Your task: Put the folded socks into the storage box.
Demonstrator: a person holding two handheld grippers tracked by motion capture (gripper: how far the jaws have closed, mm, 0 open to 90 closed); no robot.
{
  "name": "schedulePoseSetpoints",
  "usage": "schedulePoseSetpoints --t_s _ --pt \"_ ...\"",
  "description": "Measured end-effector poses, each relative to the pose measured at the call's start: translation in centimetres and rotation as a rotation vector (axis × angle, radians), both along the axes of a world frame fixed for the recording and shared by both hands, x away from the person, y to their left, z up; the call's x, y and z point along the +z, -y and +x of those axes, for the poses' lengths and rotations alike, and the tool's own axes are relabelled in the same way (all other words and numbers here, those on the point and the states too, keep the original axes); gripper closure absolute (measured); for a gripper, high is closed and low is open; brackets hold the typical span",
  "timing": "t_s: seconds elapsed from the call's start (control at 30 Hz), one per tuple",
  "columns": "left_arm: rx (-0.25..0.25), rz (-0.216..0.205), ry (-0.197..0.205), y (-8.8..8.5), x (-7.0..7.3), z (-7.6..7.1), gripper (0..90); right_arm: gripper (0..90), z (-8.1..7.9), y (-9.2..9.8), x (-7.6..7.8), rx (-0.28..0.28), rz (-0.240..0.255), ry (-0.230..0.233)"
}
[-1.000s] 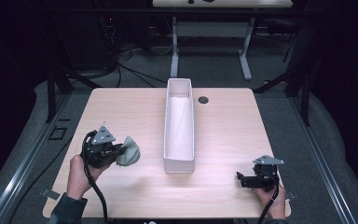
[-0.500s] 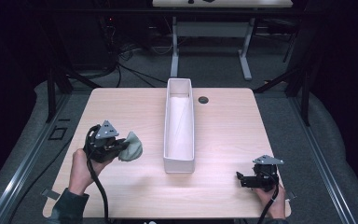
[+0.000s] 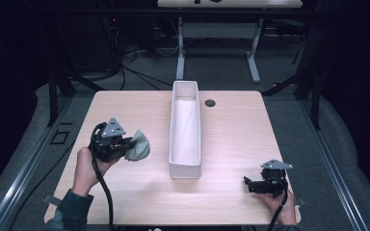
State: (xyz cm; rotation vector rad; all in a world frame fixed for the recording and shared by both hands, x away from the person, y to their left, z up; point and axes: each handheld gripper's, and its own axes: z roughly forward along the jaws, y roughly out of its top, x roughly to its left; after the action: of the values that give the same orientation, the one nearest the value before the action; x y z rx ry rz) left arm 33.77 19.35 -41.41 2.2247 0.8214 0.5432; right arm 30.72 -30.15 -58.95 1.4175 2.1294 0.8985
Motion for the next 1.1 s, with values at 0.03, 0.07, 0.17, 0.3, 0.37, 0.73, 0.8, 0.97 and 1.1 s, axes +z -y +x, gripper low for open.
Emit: schedulePoseSetpoints --t_s 0.03,0.07,0.17,0.3,0.37,0.73,0.8,0.97,1.1 --pt "-0.002 0.005 0.002 0.0 0.1 0.1 81.9 2.0 0.0 0.0 0.0 -0.002 0.003 -0.002" --pt "-0.003 0.003 0.004 0.1 0.2 0.1 81.8 2.0 0.0 -0.1 0.0 -0.002 0.004 -0.002" --pt "-0.010 0.007 0.004 0.3 0.5 0.3 81.9 2.1 0.0 -0.1 0.0 -0.002 -0.002 -0.004" --pt "-0.016 0.004 0.011 0.5 1.0 0.5 81.9 2.1 0.0 -0.1 0.0 -0.002 -0.003 -0.005" --pt "-0.021 0.003 0.017 0.8 1.3 0.7 81.8 2.0 0.0 -0.1 0.0 -0.002 0.001 0.000" --pt "-0.048 0.006 0.028 1.8 2.3 1.1 81.8 2.2 0.0 -0.1 0.0 -0.004 0.001 0.000" --pt "-0.052 0.005 0.028 2.2 2.5 1.3 81.8 2.2 0.0 -0.1 0.0 -0.003 0.001 0.000" --pt "-0.065 0.008 0.036 2.9 3.0 1.4 81.8 2.2 0.0 -0.1 0.0 -0.004 0.001 0.000" --pt "-0.076 0.009 0.042 3.6 3.4 1.7 81.8 1.9 0.0 -0.1 0.0 -0.002 0.000 -0.003"
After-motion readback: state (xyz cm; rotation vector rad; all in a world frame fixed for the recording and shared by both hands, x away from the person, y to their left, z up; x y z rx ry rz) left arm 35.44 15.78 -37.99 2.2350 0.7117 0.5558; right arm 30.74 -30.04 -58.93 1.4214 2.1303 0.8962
